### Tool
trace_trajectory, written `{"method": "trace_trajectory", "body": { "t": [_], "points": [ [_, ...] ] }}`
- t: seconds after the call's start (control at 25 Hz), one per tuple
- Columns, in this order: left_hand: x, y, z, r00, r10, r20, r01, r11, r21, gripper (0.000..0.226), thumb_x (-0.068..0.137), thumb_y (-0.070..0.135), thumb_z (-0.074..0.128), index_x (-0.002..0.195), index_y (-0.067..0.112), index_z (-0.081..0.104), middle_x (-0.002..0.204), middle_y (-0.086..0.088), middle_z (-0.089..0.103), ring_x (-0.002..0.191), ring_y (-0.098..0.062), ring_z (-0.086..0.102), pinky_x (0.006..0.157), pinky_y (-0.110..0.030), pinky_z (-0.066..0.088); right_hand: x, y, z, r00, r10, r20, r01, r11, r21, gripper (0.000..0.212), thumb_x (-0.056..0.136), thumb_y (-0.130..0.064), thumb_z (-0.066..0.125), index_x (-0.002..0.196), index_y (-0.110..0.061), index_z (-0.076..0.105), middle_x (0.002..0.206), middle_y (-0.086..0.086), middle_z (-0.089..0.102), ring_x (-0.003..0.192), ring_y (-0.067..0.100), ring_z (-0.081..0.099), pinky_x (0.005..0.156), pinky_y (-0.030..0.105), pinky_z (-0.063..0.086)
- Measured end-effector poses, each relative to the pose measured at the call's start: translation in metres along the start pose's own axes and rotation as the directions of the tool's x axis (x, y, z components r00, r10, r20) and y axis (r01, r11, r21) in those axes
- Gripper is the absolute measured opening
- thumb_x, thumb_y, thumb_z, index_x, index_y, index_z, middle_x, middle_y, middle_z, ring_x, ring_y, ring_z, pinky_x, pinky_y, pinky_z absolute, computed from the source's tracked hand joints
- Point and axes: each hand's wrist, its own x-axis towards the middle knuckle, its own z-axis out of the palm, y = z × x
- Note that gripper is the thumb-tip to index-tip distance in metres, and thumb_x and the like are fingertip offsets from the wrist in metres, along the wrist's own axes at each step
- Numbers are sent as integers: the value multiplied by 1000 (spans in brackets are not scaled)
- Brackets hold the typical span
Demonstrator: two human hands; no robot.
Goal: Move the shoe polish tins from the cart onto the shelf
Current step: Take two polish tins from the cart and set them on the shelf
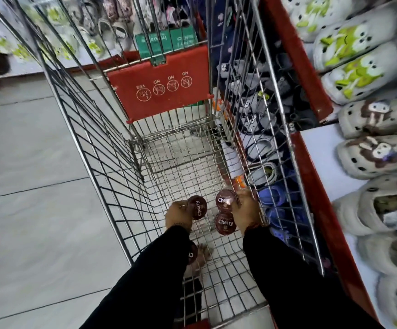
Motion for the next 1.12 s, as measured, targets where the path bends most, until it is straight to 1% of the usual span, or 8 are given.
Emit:
{"method": "trace_trajectory", "body": {
  "t": [0.16, 0.4, 0.48, 0.6, 0.68, 0.8, 0.92, 1.12],
  "points": [
    [-42, 9, -25, 1000, 23, -17, -26, 984, -179, 41, 88, 33, 67, 120, 7, 71, 115, -18, 74, 112, -33, 67, 98, -35, 51, -36, -15, -24, 999, 14, -50, -3, 977, 211, 27, 91, -5, 61, 118, -6, 61, 120, 19, 70, 105, 27, 68, 82, 21, 48],
    [-140, 26, -69, 986, 159, -49, -166, 913, -373, 42, 85, 32, 71, 117, 3, 69, 117, -21, 72, 105, -35, 68, 98, -43, 54, -120, -51, -107, 989, 39, -141, 51, 813, 580, 22, 88, -7, 68, 102, -23, 60, 116, 12, 71, 81, 13, 69, 66, 19, 59],
    [-173, 40, -80, 978, 207, -22, -193, 859, -475, 38, 87, 26, 70, 116, 1, 67, 120, -23, 70, 112, -37, 66, 102, -53, 51, -147, -66, -143, 986, 29, -165, 92, 731, 677, 21, 87, -6, 68, 101, -21, 61, 118, 15, 69, 89, 23, 71, 74, 34, 63],
    [-233, 66, -92, 940, 342, 5, -289, 803, -521, 24, 91, 19, 64, 108, 3, 66, 104, -20, 71, 94, -30, 67, 92, -42, 56, -195, -80, -202, 971, -15, -238, 184, 682, 708, 28, 90, -9, 66, 117, -8, 59, 113, 15, 66, 108, 37, 67, 93, 55, 56],
    [-276, 84, -98, 898, 438, 26, -336, 724, -603, 18, 92, 14, 63, 108, 6, 62, 87, -12, 67, 77, -23, 62, 74, -33, 55, -226, -84, -243, 954, -60, -294, 263, 636, 726, 31, 91, -7, 63, 122, -4, 57, 112, 15, 65, 102, 30, 69, 87, 45, 60],
    [-340, 108, -104, 819, 570, 67, -403, 654, -640, 33, 93, 12, 63, 124, 1, 59, 96, -12, 67, 78, -22, 63, 74, -29, 59, -276, -83, -306, 917, -113, -383, 384, 516, 766, 34, 93, -4, 60, 126, -2, 54, 104, 9, 66, 82, 14, 68, 60, 18, 60],
    [-400, 129, -100, 706, 696, 132, -469, 599, -649, 37, 95, 11, 60, 129, -4, 56, 102, -16, 64, 64, -12, 62, 49, -11, 53, -320, -67, -364, 865, -126, -486, 484, 464, 742, 35, 94, -5, 59, 129, -2, 53, 109, 10, 66, 93, 22, 70, 65, 19, 61],
    [-502, 161, -66, 488, 830, 270, -503, 520, -690, 26, 94, 11, 62, 118, 5, 60, 91, -8, 69, 69, -11, 69, 54, -10, 56, -385, -12, -444, 742, -24, -670, 629, 372, 683, 30, 93, -4, 62, 122, -6, 57, 102, 5, 68, 83, 11, 69, 64, 17, 61]
  ]
}}
